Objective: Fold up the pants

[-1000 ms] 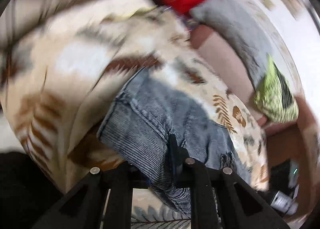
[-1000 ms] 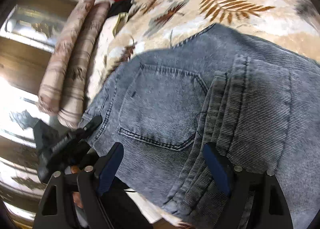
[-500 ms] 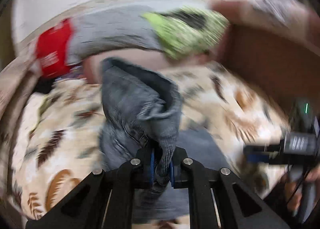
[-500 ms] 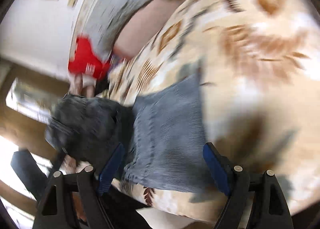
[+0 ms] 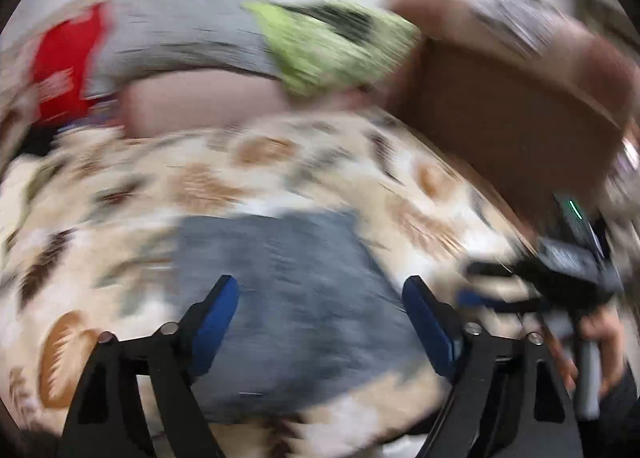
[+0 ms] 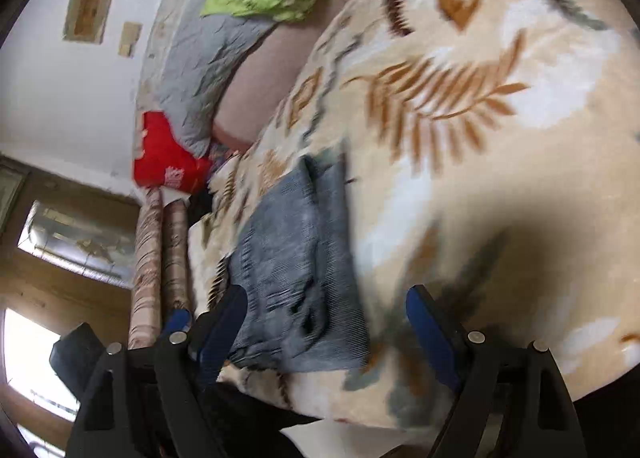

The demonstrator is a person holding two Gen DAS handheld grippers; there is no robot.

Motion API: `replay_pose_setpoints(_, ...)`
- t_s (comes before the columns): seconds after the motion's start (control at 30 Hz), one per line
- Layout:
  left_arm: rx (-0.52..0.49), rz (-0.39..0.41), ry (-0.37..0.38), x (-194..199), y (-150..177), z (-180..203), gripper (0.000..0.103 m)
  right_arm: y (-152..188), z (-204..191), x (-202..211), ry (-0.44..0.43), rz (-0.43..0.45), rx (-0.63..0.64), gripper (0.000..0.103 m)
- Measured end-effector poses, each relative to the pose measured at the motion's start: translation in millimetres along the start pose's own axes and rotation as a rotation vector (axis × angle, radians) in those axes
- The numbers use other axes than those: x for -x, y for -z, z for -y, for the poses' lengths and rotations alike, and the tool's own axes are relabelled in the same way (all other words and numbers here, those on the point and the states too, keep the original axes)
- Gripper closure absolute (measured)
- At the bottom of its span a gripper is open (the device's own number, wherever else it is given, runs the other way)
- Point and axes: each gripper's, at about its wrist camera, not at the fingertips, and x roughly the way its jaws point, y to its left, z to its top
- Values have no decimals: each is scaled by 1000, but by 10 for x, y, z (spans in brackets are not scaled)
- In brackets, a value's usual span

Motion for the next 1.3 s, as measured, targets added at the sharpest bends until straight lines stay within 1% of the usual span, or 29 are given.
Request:
replay_pose_setpoints(0.03,47,-3,-66,-12,13,-211,17,29,-21,-41,-20,-19,-4,19)
replay_pose_setpoints(0.07,71,-22,-108,-63,25,-307,17,84,-58,-118,-44,-46,-14,19)
replay_pose_setpoints(0.1,103,-58,-161,-148,70,-473,17,141,-83,-179,-61,-74,-27,19)
replay_pose_setpoints(0.13,128,-95,-193,-243,130,-607,17,187,-100,-238,-65,-95,-37,19)
replay_pose_setpoints(0.23,150,-159,-191,-442,298,-733,17,264,-207,-420,-40,-118,-53,19)
replay_pose_setpoints(0.3,145,-161,-188,-525,414,-734,17,264,-281,-496,-22,-113,-53,19)
replay_pose_setpoints(0.37,153,-157,-182,-484,482,-761,17,241,-277,-607,30,-120,-76,20)
replay_pose_setpoints(0.4,164,-157,-174,-488,498,-814,17,235,-242,-686,56,-132,-104,24)
replay_pose_setpoints(0.43,173,-156,-164,-505,501,-810,16,234,-224,-736,67,-143,-116,40)
replay_pose_setpoints(0.47,180,-156,-155,-550,503,-812,15,226,-220,-775,79,-156,-119,50)
replay_pose_setpoints(0.5,188,-158,-148,-532,515,-835,14,231,-222,-811,93,-163,-118,70)
replay_pose_setpoints(0.53,192,-158,-143,-617,527,-831,14,237,-236,-838,111,-164,-107,88)
replay_pose_setpoints(0.6,198,-160,-136,-626,525,-863,14,257,-342,-815,156,-140,-54,92)
replay_pose_setpoints(0.67,199,-160,-134,-597,490,-862,14,299,-541,-710,178,-101,18,93)
replay_pose_setpoints(0.7,203,-146,-134,-543,456,-862,14,325,-645,-622,187,-75,58,93)
replay_pose_setpoints(0.77,215,-89,-129,-400,368,-850,14,371,-775,-471,223,-26,119,94)
replay_pose_setpoints(0.83,211,-59,-134,-353,311,-812,14,407,-707,-434,270,-18,139,94)
replay_pose_setpoints(0.87,187,-70,-157,-410,304,-767,13,419,-548,-482,294,-33,114,94)
replay_pose_setpoints(0.9,143,-117,-186,-527,332,-718,13,430,-416,-545,305,-50,87,93)
replay_pose_setpoints(0.93,92,-185,-215,-672,387,-667,13,446,-229,-619,295,-81,37,91)
replay_pose_setpoints(0.97,61,-212,-243,-765,457,-640,13,452,-139,-592,259,-78,2,91)
replay_pose_setpoints(1.0,67,-182,-245,-759,498,-647,12,460,-108,-523,222,-58,-31,87)
replay_pose_setpoints(1.03,83,-167,-238,-740,509,-668,12,450,-130,-443,201,-43,-42,76)
replay_pose_setpoints(1.07,100,-178,-229,-747,509,-695,12,439,-177,-351,192,-20,-40,67)
replay_pose_setpoints(1.1,113,-185,-217,-754,503,-723,11,427,-228,-263,174,2,-41,44)
replay_pose_setpoints(1.13,118,-186,-210,-758,510,-745,10,410,-288,-171,122,21,-56,27)
replay_pose_setpoints(1.17,126,-183,-205,-760,522,-760,9,403,-321,-138,83,27,-70,24)
replay_pose_setpoints(1.23,148,-179,-193,-761,545,-792,9,373,-404,-166,4,10,-96,24)
replay_pose_setpoints(1.3,154,-179,-184,-758,552,-797,9,368,-449,-334,-11,-23,-121,24)
